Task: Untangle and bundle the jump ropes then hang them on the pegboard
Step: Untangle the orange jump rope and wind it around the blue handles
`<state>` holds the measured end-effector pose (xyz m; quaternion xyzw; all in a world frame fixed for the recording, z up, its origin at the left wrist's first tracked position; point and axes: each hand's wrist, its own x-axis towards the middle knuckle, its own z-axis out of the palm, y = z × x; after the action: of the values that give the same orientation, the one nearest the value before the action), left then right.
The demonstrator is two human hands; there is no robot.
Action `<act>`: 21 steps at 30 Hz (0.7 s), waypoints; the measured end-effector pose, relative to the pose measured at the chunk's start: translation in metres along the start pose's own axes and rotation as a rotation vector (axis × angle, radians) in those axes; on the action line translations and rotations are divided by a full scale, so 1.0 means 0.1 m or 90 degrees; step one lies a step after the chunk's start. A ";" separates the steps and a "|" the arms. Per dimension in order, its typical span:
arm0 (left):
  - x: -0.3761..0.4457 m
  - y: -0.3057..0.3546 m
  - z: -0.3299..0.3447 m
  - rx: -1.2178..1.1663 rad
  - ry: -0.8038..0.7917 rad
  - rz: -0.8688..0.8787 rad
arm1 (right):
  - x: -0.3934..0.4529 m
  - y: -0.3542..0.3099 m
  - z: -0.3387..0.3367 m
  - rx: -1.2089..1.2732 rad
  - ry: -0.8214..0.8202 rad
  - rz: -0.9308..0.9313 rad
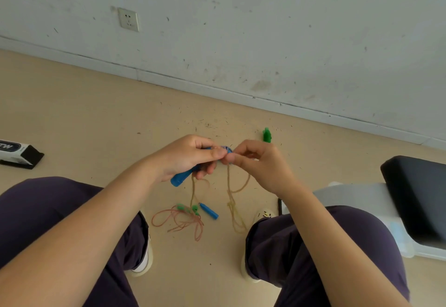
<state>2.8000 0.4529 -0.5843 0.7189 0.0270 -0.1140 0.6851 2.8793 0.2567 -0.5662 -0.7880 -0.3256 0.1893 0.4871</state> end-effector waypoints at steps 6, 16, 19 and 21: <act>-0.04 0.05 -0.13 0.106 0.059 -0.072 | 0.01 0.00 -0.12 0.086 0.197 -0.013; -0.08 0.10 -0.06 0.069 0.030 -0.042 | -0.01 0.02 -0.07 0.087 0.022 0.027; -0.06 0.10 -0.01 0.071 0.007 -0.052 | -0.02 0.00 0.02 0.073 -0.031 0.011; -0.05 0.09 0.00 0.059 -0.001 -0.054 | -0.01 0.01 0.06 0.058 -0.036 0.010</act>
<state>2.7965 0.4532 -0.5748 0.7480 0.0516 -0.1449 0.6456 2.8751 0.2591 -0.5697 -0.7616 -0.3244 0.2299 0.5116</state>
